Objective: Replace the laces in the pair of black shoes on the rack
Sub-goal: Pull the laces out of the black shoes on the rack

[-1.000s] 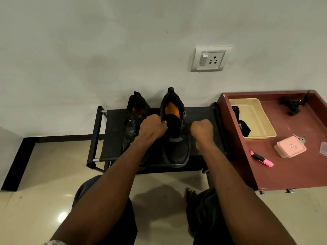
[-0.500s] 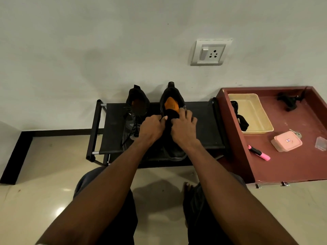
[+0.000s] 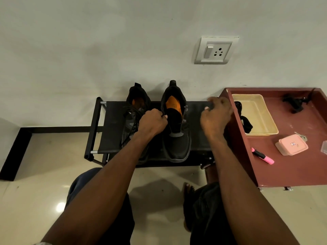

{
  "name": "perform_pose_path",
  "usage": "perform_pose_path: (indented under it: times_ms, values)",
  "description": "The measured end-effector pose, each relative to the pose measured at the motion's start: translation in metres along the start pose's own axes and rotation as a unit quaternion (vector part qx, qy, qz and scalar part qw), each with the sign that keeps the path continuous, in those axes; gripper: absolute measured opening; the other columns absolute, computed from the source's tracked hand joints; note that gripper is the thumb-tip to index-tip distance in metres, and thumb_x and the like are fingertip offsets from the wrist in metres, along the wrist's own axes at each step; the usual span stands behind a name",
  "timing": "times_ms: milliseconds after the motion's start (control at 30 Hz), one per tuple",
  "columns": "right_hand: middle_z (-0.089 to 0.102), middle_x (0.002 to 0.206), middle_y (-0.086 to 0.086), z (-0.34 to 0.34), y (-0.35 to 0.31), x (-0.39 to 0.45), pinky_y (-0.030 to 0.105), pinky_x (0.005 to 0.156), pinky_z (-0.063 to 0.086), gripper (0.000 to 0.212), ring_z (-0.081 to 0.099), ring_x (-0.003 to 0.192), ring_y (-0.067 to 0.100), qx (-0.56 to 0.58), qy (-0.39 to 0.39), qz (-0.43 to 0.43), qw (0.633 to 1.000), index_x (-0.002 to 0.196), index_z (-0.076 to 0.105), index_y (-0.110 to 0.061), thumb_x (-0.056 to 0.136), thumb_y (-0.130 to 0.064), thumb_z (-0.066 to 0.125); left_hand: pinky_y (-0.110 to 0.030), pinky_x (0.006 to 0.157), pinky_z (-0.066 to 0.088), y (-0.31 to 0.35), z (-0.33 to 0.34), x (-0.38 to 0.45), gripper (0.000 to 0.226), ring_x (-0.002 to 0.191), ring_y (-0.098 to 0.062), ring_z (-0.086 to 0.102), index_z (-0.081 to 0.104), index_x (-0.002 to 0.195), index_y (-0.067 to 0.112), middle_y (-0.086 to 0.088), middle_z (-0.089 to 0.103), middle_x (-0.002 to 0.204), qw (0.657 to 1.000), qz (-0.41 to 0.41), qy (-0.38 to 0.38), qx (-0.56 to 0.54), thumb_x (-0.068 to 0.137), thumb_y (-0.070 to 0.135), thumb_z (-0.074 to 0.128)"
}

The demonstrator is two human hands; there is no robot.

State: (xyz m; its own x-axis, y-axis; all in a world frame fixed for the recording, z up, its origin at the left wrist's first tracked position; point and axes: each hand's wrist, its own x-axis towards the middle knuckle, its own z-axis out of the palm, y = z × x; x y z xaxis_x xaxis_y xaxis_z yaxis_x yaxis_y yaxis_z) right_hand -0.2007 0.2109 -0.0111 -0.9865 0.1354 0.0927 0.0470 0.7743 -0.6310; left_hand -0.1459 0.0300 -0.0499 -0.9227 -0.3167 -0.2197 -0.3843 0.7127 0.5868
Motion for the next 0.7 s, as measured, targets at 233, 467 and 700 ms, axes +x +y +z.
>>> perform_pose_path:
  times_ms: [233, 467, 700]
  values:
    - [0.006, 0.166, 0.011, 0.046, -0.015, -0.044, 0.058, 0.118, 0.012, 0.029, -0.001, 0.151, 0.037, -0.246, -0.246, -0.225, 0.91, 0.123, 0.066, -0.023, 0.095, -0.025, 0.057, -0.029, 0.051, 0.031, 0.004, -0.001, -0.001, 0.045, 0.052, -0.018, 0.044, 0.042, 0.057, 0.015, -0.003, 0.047, 0.058, 1.0, -0.01, 0.016, -0.012, 0.098, 0.03, 0.058]
    - [0.047, 0.145, 0.012, 0.018, -0.019, -0.023, 0.042, 0.115, 0.029, 0.023, 0.036, 0.138, 0.031, 0.001, -0.105, -0.1, 0.989, 0.105, 0.074, -0.005, 0.088, 0.001, 0.06, -0.033, 0.059, 0.04, 0.001, -0.001, -0.001, 0.042, 0.058, -0.023, 0.05, 0.044, 0.06, 0.016, -0.005, 0.05, 0.062, 1.0, -0.002, 0.02, -0.003, 0.099, 0.029, 0.055]
    - [0.058, 0.124, 0.014, -0.006, -0.002, 0.005, 0.042, 0.102, 0.048, 0.019, 0.058, 0.113, 0.027, 0.188, 0.133, 0.137, 0.963, 0.106, 0.067, -0.006, 0.092, -0.002, 0.056, -0.031, 0.057, 0.036, 0.002, 0.0, -0.003, 0.04, 0.056, -0.02, 0.048, 0.045, 0.064, 0.015, -0.004, 0.048, 0.063, 1.0, -0.009, 0.024, 0.002, 0.101, 0.029, 0.053]
